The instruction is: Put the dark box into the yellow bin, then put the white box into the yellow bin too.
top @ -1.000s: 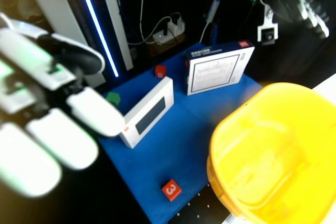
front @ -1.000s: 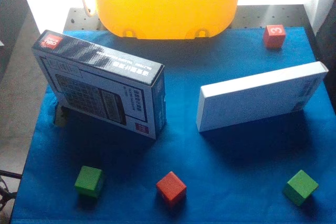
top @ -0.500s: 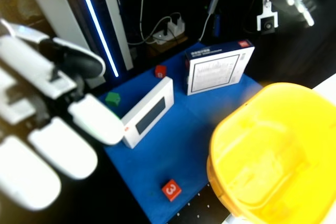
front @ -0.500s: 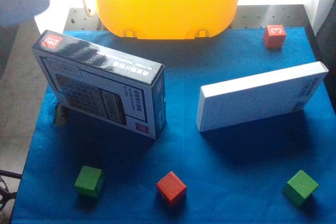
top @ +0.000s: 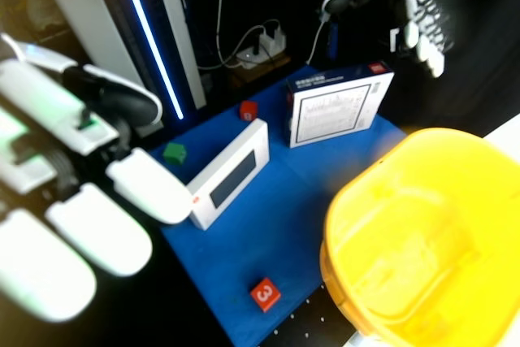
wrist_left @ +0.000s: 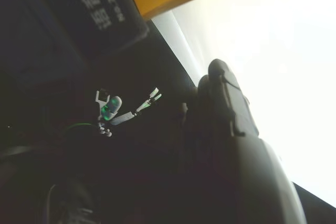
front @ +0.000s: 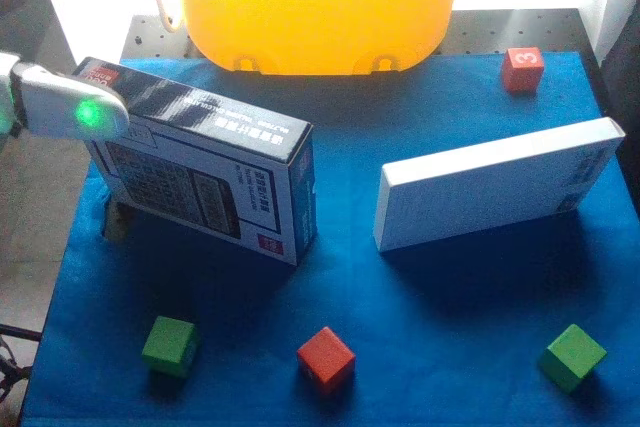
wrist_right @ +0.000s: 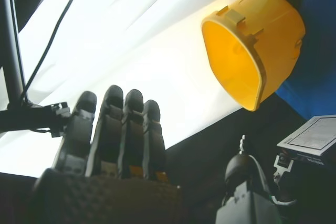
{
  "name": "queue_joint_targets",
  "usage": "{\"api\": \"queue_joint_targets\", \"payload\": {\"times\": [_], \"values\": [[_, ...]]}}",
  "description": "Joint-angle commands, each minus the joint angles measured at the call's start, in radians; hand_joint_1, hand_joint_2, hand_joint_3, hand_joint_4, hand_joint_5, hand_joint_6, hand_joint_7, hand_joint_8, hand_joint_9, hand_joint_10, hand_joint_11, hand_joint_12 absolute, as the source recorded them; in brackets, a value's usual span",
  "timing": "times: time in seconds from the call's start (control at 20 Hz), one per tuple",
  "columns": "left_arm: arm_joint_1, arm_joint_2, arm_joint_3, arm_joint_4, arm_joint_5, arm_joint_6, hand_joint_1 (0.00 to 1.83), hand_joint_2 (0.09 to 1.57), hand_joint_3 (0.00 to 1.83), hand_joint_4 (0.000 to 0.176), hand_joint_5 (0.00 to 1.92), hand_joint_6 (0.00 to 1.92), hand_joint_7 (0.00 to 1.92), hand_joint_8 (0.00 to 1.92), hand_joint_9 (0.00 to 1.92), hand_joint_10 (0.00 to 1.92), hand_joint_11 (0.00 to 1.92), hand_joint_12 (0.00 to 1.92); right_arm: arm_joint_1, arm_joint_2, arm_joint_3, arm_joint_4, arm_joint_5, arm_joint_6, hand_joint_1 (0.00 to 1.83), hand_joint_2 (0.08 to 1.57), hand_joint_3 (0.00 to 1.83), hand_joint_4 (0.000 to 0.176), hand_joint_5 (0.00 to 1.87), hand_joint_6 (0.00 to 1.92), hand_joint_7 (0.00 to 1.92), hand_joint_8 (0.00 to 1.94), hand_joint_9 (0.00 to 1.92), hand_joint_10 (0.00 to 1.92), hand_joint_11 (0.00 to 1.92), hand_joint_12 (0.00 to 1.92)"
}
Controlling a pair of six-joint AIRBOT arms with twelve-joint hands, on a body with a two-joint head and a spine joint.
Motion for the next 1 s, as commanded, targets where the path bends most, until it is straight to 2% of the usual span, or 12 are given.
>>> {"api": "queue_joint_targets", "payload": {"times": [0.0, 0.1, 0.15, 0.3, 0.4, 0.45, 0.5, 0.6, 0.65, 0.7, 0.9, 0.95], "values": [[-0.011, 0.007, 0.000, -0.039, -0.071, -0.004, 0.45, 0.70, 0.00, 0.068, 0.06, 0.00, 0.11, 0.00, 0.08, 0.00, 0.06, 0.13, 0.007, -0.001, 0.003, 0.008, 0.107, 0.000, 0.06, 1.01, 0.00, 0.000, 0.33, 0.01, 0.39, 0.01, 0.33, 0.01, 0.04, 0.14], [-0.019, 0.002, -0.001, -0.012, -0.039, -0.007, 0.28, 0.79, 0.00, 0.076, 0.03, 0.00, 0.10, 0.00, 0.13, 0.00, 0.00, 0.47, 0.007, -0.004, 0.003, 0.009, 0.107, 0.000, 0.00, 1.06, 0.02, 0.000, 0.31, 0.00, 0.38, 0.00, 0.31, 0.00, 0.01, 0.13], [-0.023, -0.001, 0.000, -0.004, -0.033, -0.007, 0.29, 0.77, 0.00, 0.091, 0.02, 0.00, 0.09, 0.00, 0.12, 0.00, 0.00, 0.46, 0.007, -0.004, 0.003, 0.009, 0.107, 0.000, 0.00, 1.07, 0.02, 0.000, 0.31, 0.00, 0.37, 0.00, 0.31, 0.00, 0.00, 0.12], [-0.046, -0.013, 0.005, 0.036, 0.003, -0.011, 0.29, 0.79, 0.00, 0.085, 0.00, 0.00, 0.04, 0.00, 0.12, 0.00, 0.00, 0.48, 0.005, -0.006, 0.003, 0.009, 0.107, 0.000, 0.00, 1.07, 0.01, 0.000, 0.32, 0.00, 0.39, 0.00, 0.32, 0.00, 0.01, 0.14], [-0.051, -0.022, 0.012, 0.053, 0.012, -0.029, 0.35, 0.75, 0.00, 0.100, 0.00, 0.00, 0.05, 0.01, 0.11, 0.00, 0.00, 0.45, 0.004, -0.008, 0.002, 0.009, 0.108, 0.000, 0.00, 1.07, 0.01, 0.000, 0.32, 0.00, 0.38, 0.01, 0.33, 0.00, 0.03, 0.15], [-0.051, -0.026, 0.013, 0.056, 0.014, -0.034, 0.29, 0.77, 0.00, 0.079, 0.00, 0.00, 0.06, 0.00, 0.11, 0.00, 0.00, 0.44, 0.003, -0.008, 0.002, 0.009, 0.108, 0.000, 0.00, 1.11, 0.00, 0.000, 0.32, 0.00, 0.37, 0.01, 0.32, 0.00, 0.00, 0.20], [-0.052, -0.029, 0.014, 0.061, 0.019, -0.037, 0.29, 0.77, 0.00, 0.079, 0.00, 0.00, 0.06, 0.00, 0.11, 0.00, 0.00, 0.44, 0.001, -0.008, 0.001, 0.010, 0.109, 0.000, 0.00, 1.11, 0.00, 0.000, 0.32, 0.00, 0.37, 0.01, 0.32, 0.00, 0.00, 0.20], [-0.053, -0.035, 0.017, 0.075, 0.030, -0.044, 0.34, 0.78, 0.00, 0.038, 0.00, 0.00, 0.04, 0.00, 0.12, 0.00, 0.00, 0.46, -0.004, -0.008, 0.001, 0.012, 0.109, 0.000, 0.00, 1.09, 0.00, 0.000, 0.35, 0.00, 0.38, 0.00, 0.32, 0.00, 0.00, 0.20], [-0.054, -0.038, 0.018, 0.081, 0.034, -0.047, 0.34, 0.78, 0.00, 0.038, 0.00, 0.00, 0.04, 0.00, 0.12, 0.00, 0.00, 0.46, -0.005, -0.008, 0.002, 0.013, 0.109, 0.000, 0.00, 1.09, 0.00, 0.000, 0.35, 0.00, 0.38, 0.00, 0.32, 0.00, 0.00, 0.20], [-0.057, -0.039, 0.019, 0.090, 0.042, -0.047, 0.39, 0.81, 0.01, 0.058, 0.00, 0.00, 0.04, 0.01, 0.10, 0.00, 0.00, 0.39, -0.005, -0.008, 0.002, 0.014, 0.110, 0.000, 0.00, 1.10, 0.00, 0.000, 0.34, 0.00, 0.37, 0.00, 0.31, 0.00, 0.00, 0.18], [-0.078, -0.060, 0.036, 0.132, 0.077, -0.070, 0.33, 0.72, 0.00, 0.035, 0.00, 0.00, 0.13, 0.00, 0.16, 0.00, 0.00, 0.53, -0.007, -0.009, 0.002, 0.015, 0.110, 0.000, 0.00, 1.09, 0.00, 0.000, 0.35, 0.00, 0.36, 0.00, 0.29, 0.00, 0.00, 0.13], [-0.083, -0.071, 0.045, 0.149, 0.084, -0.088, 0.34, 0.72, 0.00, 0.050, 0.00, 0.00, 0.14, 0.00, 0.17, 0.00, 0.00, 0.54, -0.007, -0.009, 0.002, 0.015, 0.110, 0.000, 0.00, 1.09, 0.00, 0.000, 0.35, 0.00, 0.36, 0.00, 0.29, 0.00, 0.00, 0.12]]}}
